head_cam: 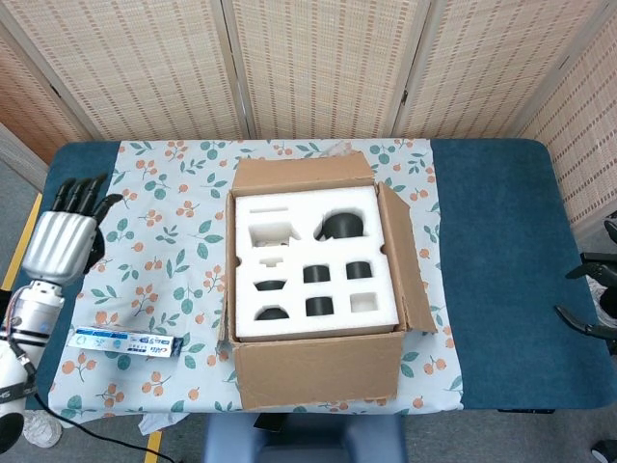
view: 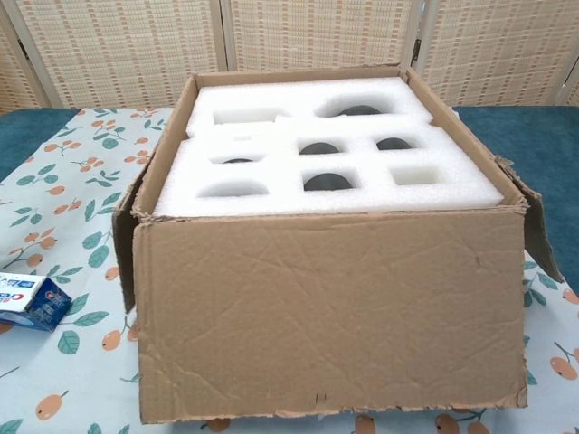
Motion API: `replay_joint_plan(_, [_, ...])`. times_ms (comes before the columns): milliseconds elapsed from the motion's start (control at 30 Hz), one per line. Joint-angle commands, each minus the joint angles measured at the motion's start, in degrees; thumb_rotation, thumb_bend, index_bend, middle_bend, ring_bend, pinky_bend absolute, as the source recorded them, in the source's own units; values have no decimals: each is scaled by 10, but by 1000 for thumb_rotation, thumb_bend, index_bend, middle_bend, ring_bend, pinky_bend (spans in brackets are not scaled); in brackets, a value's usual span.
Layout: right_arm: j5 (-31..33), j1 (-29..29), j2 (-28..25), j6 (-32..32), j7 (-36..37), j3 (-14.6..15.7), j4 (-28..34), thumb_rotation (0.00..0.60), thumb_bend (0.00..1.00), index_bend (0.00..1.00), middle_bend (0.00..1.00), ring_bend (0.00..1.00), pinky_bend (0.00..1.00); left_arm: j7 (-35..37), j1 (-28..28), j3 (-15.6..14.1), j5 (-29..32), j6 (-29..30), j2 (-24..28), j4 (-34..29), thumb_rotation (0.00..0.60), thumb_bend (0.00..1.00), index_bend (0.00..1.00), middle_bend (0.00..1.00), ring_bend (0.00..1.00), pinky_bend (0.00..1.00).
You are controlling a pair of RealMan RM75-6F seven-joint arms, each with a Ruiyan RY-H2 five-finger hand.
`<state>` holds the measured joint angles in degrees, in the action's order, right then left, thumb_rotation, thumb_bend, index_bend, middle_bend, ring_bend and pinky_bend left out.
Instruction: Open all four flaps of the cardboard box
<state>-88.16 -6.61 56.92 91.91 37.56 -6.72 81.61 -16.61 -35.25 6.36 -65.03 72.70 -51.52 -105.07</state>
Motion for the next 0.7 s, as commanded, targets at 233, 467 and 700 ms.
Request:
replay_joint_plan(233, [86, 9, 9, -41, -296, -6, 102, 566, 260, 222, 0, 0, 0, 80, 190, -65, -31, 165, -72, 61, 600, 429, 0, 0, 0, 0])
replay_joint_plan(467, [122, 18, 41, -32, -406, -9, 141, 581, 260, 150, 0, 0, 0, 132, 240, -76, -58, 181, -130, 135, 600, 280, 0, 0, 0, 0])
replay_joint_plan(700, [115, 25, 54, -23, -425, -7, 156, 583, 259, 72, 0, 0, 0, 154, 250, -65, -96, 184, -127, 142, 600, 264, 0, 0, 0, 0])
